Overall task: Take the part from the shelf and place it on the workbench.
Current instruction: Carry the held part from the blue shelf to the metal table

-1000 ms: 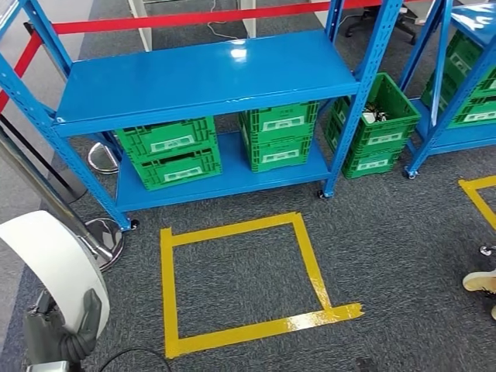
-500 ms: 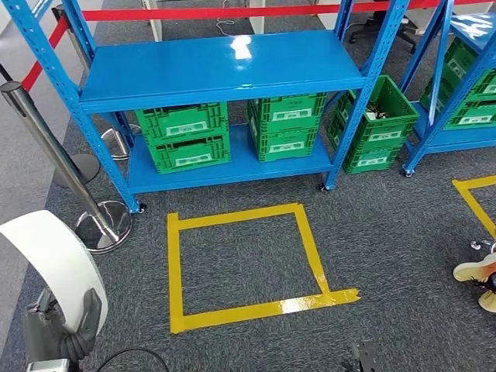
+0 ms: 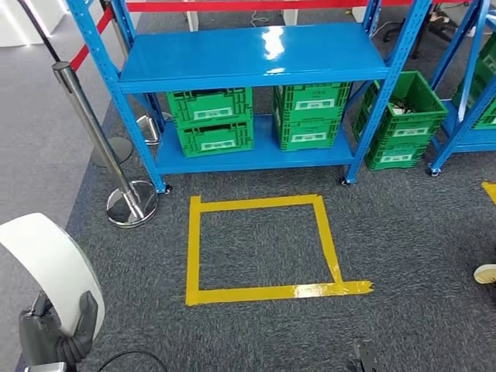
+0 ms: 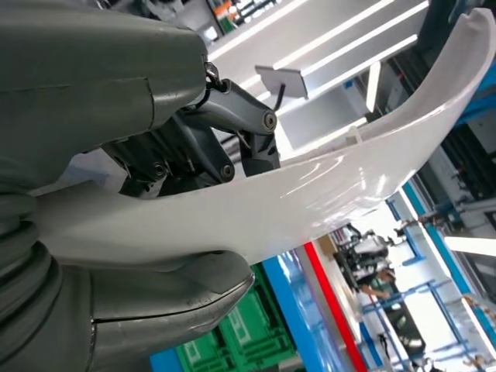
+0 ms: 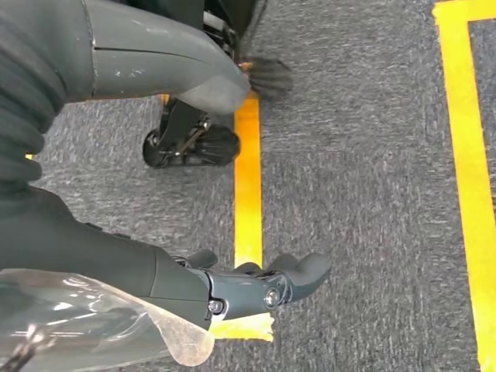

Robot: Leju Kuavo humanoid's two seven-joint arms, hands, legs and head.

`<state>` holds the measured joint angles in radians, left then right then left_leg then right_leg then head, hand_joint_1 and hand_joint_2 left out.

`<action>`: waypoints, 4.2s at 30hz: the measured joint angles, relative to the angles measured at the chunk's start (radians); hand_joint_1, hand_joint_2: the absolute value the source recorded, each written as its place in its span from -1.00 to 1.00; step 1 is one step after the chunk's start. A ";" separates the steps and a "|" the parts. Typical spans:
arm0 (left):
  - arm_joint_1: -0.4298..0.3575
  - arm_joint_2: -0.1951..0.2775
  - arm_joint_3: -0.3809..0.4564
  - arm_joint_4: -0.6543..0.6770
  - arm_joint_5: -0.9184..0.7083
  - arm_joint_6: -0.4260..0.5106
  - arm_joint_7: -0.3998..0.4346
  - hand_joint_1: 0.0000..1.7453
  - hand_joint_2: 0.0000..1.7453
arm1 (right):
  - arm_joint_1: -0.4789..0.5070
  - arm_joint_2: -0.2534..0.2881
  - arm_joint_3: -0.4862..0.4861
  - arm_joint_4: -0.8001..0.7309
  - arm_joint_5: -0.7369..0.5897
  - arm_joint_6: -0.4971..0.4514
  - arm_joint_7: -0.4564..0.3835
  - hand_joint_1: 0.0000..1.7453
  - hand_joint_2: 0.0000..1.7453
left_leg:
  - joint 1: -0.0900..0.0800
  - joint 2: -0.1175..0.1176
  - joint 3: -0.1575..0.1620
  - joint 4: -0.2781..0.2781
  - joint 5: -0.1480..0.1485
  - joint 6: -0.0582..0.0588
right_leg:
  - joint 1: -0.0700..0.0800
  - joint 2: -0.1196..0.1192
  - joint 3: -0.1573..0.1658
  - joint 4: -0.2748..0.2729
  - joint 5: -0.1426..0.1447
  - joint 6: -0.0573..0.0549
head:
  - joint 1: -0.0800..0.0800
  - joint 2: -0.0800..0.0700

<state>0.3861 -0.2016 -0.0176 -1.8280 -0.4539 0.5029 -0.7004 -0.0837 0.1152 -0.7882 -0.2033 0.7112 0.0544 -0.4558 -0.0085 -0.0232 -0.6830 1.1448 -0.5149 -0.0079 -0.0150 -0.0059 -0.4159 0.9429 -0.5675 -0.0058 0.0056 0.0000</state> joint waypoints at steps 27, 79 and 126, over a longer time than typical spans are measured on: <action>0.002 0.013 -0.027 -0.003 -0.018 0.022 0.000 1.00 1.00 | 0.012 0.001 -0.016 0.000 0.012 -0.001 0.003 -1.00 1.00 | 0.000 -0.091 0.091 -0.123 0.061 0.019 | -0.005 0.053 -0.067 0.050 0.023 0.024 | 0.006 0.000; -0.023 0.008 -0.021 -0.009 -0.106 0.049 0.003 1.00 1.00 | 0.011 0.016 -0.024 0.000 0.044 -0.016 0.041 -1.00 1.00 | 0.001 -0.006 0.079 -0.135 0.073 0.058 | -0.004 0.004 -0.197 0.331 -0.126 0.049 | -0.009 0.000; -0.028 0.024 -0.057 -0.005 -0.101 0.070 0.027 1.00 1.00 | 0.019 0.012 -0.056 0.000 0.044 -0.012 0.033 -1.00 1.00 | 0.022 0.013 0.018 0.124 -0.063 -0.015 | 0.007 -0.058 -0.093 0.024 0.062 0.004 | -0.020 0.000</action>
<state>0.3577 -0.1777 -0.0743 -1.8335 -0.5549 0.5730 -0.6739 -0.0644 0.1274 -0.8446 -0.2037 0.7555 0.0427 -0.4223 0.0139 -0.0104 -0.6646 1.2686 -0.5776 -0.0230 -0.0082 -0.0643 -0.5085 0.9670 -0.5054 -0.0022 -0.0144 0.0000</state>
